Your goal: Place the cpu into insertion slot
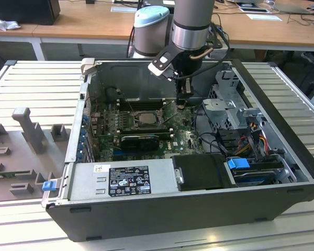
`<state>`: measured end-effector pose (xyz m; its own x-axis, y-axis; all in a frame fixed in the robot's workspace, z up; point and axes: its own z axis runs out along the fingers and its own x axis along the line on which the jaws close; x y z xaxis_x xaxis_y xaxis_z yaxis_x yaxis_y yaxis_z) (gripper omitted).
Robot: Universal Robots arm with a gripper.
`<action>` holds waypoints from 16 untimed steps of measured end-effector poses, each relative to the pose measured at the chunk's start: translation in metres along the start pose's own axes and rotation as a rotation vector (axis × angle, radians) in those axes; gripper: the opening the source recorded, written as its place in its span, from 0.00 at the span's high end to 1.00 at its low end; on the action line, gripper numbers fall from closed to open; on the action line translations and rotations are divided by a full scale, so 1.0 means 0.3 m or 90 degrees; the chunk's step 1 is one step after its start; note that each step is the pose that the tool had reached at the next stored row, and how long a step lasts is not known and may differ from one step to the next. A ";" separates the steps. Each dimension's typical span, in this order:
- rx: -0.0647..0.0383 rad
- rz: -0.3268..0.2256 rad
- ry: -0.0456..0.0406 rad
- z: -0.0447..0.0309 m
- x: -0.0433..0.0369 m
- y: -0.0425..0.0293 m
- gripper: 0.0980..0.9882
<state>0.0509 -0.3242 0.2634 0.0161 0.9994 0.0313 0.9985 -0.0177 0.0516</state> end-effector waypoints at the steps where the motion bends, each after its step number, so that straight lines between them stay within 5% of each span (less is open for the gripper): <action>1: 0.000 0.000 -0.0001 0.003 0.000 0.014 0.99; 6: 0.001 -0.003 0.0001 0.045 -0.001 0.017 0.99; 16: 0.004 -0.004 0.0002 0.046 -0.002 -0.015 0.99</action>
<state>0.0471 -0.3242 0.2495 0.0105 0.9995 0.0314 0.9989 -0.0119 0.0458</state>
